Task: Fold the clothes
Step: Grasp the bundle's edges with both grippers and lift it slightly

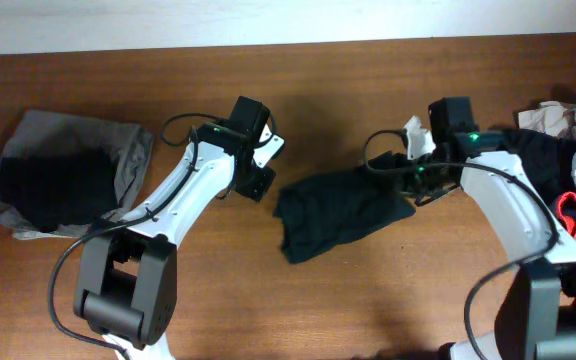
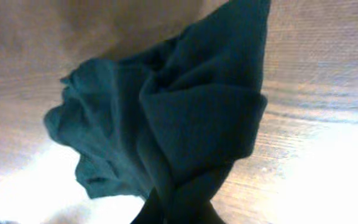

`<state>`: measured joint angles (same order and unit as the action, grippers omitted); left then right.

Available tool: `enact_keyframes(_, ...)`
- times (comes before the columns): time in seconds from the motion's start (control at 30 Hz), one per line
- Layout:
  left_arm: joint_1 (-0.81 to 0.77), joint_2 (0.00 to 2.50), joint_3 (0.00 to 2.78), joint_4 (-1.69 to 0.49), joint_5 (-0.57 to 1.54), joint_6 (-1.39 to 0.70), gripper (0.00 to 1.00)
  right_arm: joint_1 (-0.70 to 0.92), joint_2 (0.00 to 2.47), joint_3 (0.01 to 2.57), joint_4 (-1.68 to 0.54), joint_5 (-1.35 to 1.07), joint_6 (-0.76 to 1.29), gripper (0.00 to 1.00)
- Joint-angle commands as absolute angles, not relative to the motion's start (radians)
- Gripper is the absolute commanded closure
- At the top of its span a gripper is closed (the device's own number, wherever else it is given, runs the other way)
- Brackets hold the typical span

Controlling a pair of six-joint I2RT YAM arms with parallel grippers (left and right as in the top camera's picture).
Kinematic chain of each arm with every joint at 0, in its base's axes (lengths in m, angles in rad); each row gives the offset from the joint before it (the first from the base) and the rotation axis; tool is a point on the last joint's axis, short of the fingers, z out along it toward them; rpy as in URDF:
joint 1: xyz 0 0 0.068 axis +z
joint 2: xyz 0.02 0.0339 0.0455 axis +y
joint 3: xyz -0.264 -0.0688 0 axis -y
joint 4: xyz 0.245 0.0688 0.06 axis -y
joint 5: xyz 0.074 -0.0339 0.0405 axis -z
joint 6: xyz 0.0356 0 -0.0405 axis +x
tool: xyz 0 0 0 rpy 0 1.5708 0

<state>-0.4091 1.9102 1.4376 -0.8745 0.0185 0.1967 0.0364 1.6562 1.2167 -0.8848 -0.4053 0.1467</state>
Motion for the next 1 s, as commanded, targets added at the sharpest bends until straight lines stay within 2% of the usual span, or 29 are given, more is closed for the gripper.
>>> enact_keyframes(0.0,-0.403,1.883,1.457,-0.888,0.029,0.188,0.93,0.109,1.638,1.248,-0.901,-0.343,0.159,0.96)
enact_keyframes(0.13,-0.403,1.863,1.479,-0.923,0.073,0.140,0.93,0.223,1.641,1.248,-0.881,-0.277,0.181,0.96)
enact_keyframes(0.27,-0.405,1.839,1.483,-0.899,0.436,0.125,0.96,0.252,1.641,1.248,-0.887,-0.170,0.262,0.96)
enact_keyframes(0.33,-0.405,1.842,1.473,-0.841,0.589,-0.003,0.99,0.243,1.641,1.248,-0.876,-0.195,0.294,0.96)
enact_keyframes(0.43,-0.405,1.842,1.458,-0.769,0.626,-0.160,1.00,0.243,1.641,1.248,-0.850,-0.323,0.294,0.96)
enact_keyframes(0.57,-0.398,1.842,1.457,-0.736,0.629,-0.202,1.00,0.266,1.641,1.248,-0.815,-0.442,0.295,0.96)
enact_keyframes(0.97,-0.249,1.842,1.457,-0.834,0.631,-0.202,0.99,0.397,1.694,1.248,-0.767,-0.385,0.299,0.96)
